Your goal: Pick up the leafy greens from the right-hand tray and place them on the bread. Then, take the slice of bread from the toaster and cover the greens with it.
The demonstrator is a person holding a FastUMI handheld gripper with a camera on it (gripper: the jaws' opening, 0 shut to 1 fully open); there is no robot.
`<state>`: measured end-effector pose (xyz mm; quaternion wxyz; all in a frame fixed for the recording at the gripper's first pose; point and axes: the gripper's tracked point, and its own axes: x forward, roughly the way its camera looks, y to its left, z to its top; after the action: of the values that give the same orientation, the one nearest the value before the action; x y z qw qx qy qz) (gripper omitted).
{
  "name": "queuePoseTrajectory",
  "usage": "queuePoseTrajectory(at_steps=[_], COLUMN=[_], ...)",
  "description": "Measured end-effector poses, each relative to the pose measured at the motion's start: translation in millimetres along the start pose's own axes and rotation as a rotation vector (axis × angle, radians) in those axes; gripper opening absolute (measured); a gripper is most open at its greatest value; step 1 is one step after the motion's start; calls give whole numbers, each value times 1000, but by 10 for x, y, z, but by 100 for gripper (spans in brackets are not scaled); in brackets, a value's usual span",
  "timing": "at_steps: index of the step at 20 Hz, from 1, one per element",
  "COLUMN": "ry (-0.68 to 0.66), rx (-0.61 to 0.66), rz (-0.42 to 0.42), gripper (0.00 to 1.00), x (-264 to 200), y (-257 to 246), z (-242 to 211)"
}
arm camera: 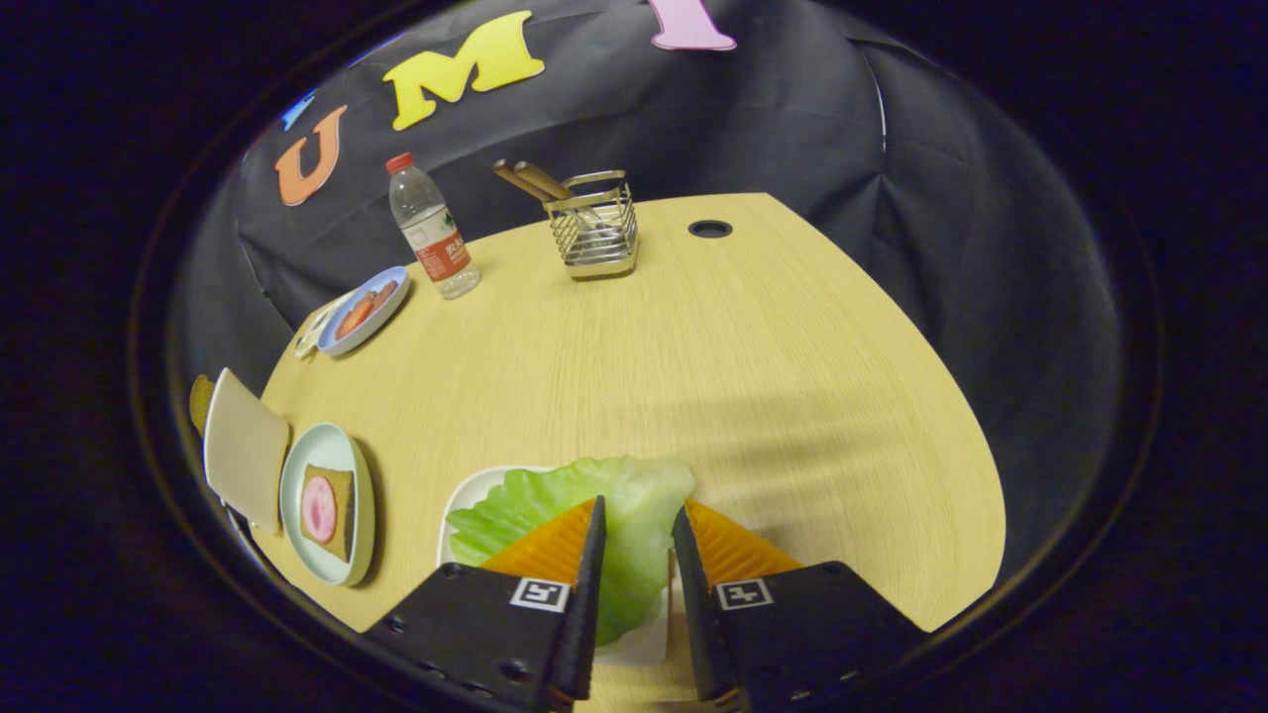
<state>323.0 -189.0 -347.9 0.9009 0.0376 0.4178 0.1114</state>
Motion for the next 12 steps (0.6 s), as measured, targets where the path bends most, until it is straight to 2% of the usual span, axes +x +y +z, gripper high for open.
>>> queuePoseTrajectory(at_steps=[2,4,6,7,12], ry=[6,10,22,25,-1], rx=[-17,-18,-30,-27,-14], rz=[-15,-33,-59,-65,-52], gripper=[39,21,19,2,1], x=[11,25,17,-15,-299], y=[0,-19,-72,-72,8], z=[-4,9,-7,-14,9])
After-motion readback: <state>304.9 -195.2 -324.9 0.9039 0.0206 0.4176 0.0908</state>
